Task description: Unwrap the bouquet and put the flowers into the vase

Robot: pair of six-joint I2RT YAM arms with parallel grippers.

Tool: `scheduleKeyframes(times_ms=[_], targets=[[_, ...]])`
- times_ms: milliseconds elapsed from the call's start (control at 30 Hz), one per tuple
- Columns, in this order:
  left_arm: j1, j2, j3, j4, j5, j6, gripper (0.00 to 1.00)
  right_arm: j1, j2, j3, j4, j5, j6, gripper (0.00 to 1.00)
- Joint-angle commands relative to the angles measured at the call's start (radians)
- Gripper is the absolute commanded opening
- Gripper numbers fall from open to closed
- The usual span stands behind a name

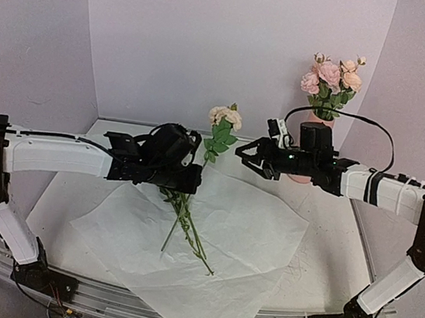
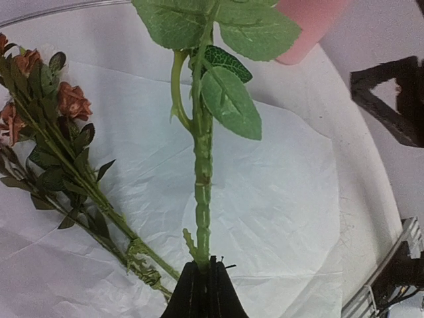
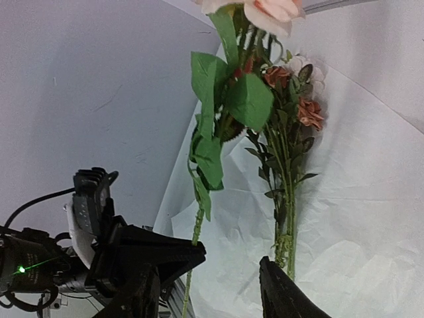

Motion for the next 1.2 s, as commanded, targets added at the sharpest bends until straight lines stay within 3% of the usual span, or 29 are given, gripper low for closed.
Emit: scheduleKeyframes(times_ms=[0, 300, 600, 900, 967, 1033, 1167], targets=[[0.001, -0.151, -0.091, 0.271, 0.090, 0.039, 0.00, 0.027, 0.011, 0.062, 0.083, -0.041, 0.029, 0.54], [-0.001, -0.205, -0.146, 0.402, 0.240, 0.056, 0.00, 0.084, -0.001, 0.072, 0.229, -0.055, 0.054, 0.60], [-0.001, -0.219, -0.178, 0.485, 0.318, 0.036, 0.00, 0.100, -0.041, 0.029, 0.336, 0.010, 0.086, 0.56], [-0.003, -0.232, -0.189, 0.498, 0.317, 0.037, 0.00, 0.100, -0.048, 0.021, 0.346, 0.035, 0.099, 0.27], [-0.002, -0.232, -0.189, 0.498, 0.320, 0.039, 0.01, 0.100, -0.048, 0.022, 0.345, 0.036, 0.098, 0.12], [-0.002, -0.228, -0.189, 0.498, 0.330, 0.050, 0.13, 0.100, -0.050, 0.025, 0.343, 0.034, 0.092, 0.00], [-0.002, -0.252, -0.236, 0.498, 0.229, 0.034, 0.56, 0.100, -0.084, 0.053, 0.230, 0.099, -0.013, 0.00]])
